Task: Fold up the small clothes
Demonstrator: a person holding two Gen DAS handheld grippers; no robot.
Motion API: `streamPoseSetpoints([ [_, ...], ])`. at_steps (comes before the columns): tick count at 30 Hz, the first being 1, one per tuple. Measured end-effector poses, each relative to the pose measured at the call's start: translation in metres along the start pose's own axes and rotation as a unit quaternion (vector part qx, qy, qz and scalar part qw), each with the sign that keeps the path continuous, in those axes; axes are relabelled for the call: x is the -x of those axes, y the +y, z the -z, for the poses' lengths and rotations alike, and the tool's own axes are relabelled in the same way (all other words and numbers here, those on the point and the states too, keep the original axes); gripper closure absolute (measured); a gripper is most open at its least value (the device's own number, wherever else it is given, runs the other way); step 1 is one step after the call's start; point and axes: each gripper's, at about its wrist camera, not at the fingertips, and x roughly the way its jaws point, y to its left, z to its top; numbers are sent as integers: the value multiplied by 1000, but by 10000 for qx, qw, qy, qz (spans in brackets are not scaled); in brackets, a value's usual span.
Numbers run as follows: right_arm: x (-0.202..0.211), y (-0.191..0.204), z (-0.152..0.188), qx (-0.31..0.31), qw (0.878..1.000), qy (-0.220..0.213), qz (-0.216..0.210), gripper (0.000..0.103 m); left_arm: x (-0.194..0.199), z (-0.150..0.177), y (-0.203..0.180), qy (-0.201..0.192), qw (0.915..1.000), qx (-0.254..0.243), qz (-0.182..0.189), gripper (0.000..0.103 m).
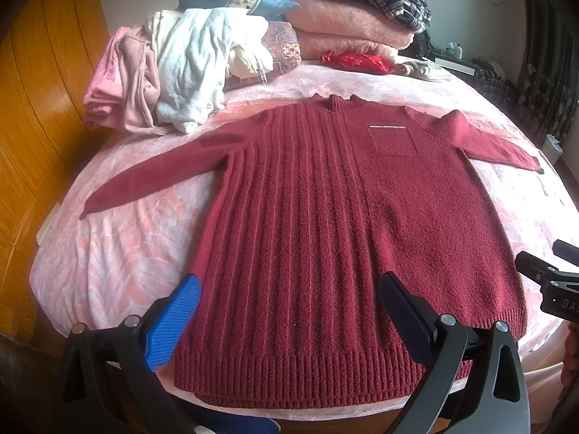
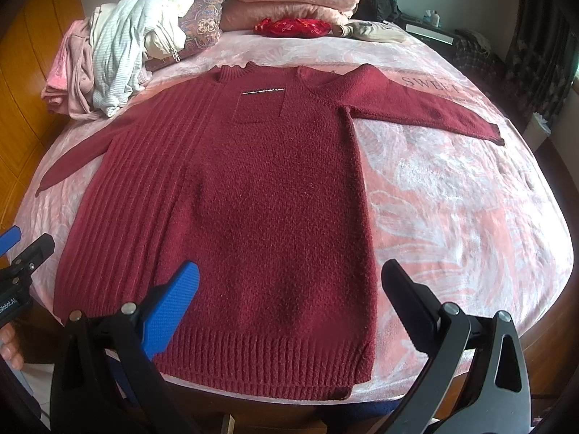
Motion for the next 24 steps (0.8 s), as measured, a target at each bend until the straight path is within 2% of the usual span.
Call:
streamPoseSetpoints([
  [24, 0, 0, 2, 8, 10000, 15, -24, 3, 0, 1, 0, -13, 10000, -5, -11, 4],
])
